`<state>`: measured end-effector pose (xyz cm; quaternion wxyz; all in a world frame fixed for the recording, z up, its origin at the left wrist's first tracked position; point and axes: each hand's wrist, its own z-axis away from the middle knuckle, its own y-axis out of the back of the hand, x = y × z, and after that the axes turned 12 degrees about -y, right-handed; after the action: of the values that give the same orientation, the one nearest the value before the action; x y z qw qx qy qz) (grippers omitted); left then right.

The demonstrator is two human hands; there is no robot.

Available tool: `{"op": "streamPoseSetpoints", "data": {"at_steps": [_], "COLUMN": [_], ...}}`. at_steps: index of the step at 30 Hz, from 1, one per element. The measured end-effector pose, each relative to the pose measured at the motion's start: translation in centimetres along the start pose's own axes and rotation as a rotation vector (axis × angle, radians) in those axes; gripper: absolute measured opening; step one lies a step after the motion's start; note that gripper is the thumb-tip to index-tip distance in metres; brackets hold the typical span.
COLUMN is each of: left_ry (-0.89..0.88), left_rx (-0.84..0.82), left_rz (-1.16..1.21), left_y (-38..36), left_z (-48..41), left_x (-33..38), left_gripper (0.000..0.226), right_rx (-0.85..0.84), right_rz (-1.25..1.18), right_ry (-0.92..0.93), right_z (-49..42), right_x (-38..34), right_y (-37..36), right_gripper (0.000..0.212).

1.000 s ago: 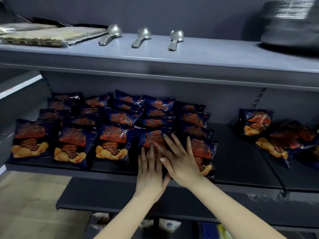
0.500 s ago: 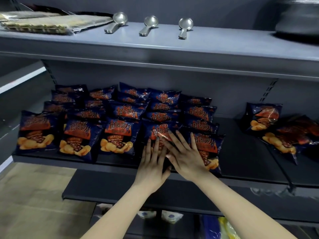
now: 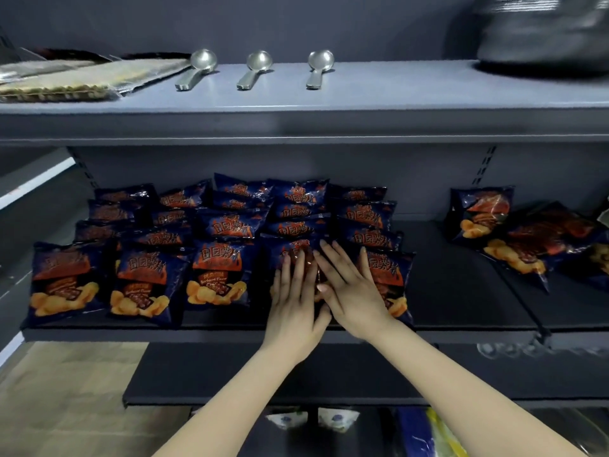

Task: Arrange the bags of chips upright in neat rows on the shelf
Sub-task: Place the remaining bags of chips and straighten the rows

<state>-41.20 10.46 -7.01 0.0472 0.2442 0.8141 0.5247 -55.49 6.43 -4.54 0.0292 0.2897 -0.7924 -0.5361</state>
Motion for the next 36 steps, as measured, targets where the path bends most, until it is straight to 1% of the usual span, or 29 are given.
{"op": "streamPoseSetpoints", "data": {"at_steps": [5, 8, 14, 18, 21, 23, 26, 29, 31, 34, 36], "left_ry": [-0.073, -0.168, -0.339, -0.423, -0.388, -0.339, -0.332, -0.312, -0.281, -0.233, -0.197], "left_rx": [0.048, 0.060, 0.078, 0.054, 0.035, 0.014, -0.004, -0.020, -0.022, -0.047, -0.066], "left_rz": [0.105, 0.174, 0.317, 0.352, 0.376, 0.391, 0.399, 0.407, 0.416, 0.407, 0.415], "left_y": [0.3, -0.8, -3.9, -6.2, -8.2, -9.5, -11.5, -13.5, -14.6, -16.2, -16.8], "left_z": [-3.3, -5.2, -9.2, -11.6, -13.4, -14.5, -15.9, -17.2, -18.1, -19.4, -20.1], "left_x": [3.1, 6.1, 13.4, 17.2, 19.2, 20.3, 21.9, 23.0, 23.5, 24.3, 24.8], "left_gripper": [0.069, 0.065, 0.064, 0.067, 0.075, 0.078, 0.077, 0.076, 0.074, 0.070, 0.067], "right_rx": [0.148, 0.198, 0.228, 0.228, 0.224, 0.235, 0.231, 0.257, 0.258, 0.243, 0.244], "right_rz": [-0.025, 0.003, 0.075, 0.105, 0.133, 0.113, -0.043, -0.201, -0.221, -0.237, -0.275], "right_ry": [-0.080, -0.171, -0.384, -0.503, -0.632, -0.750, -0.894, -1.015, -1.014, -0.961, -0.965], "right_z": [0.3, 1.7, 5.6, 7.2, 7.7, 7.8, 7.4, 7.0, 6.7, 6.2, 5.6], "right_x": [2.1, 4.9, 12.1, 16.8, 20.1, 22.5, 26.2, 29.1, 30.5, 32.1, 33.1], "right_y": [3.0, 4.6, 8.3, 10.3, 10.9, 11.2, 11.8, 12.2, 12.4, 12.8, 13.2], "right_gripper": [0.059, 0.057, 0.057, 0.055, 0.052, 0.056, 0.065, 0.064, 0.061, 0.055, 0.050]}}
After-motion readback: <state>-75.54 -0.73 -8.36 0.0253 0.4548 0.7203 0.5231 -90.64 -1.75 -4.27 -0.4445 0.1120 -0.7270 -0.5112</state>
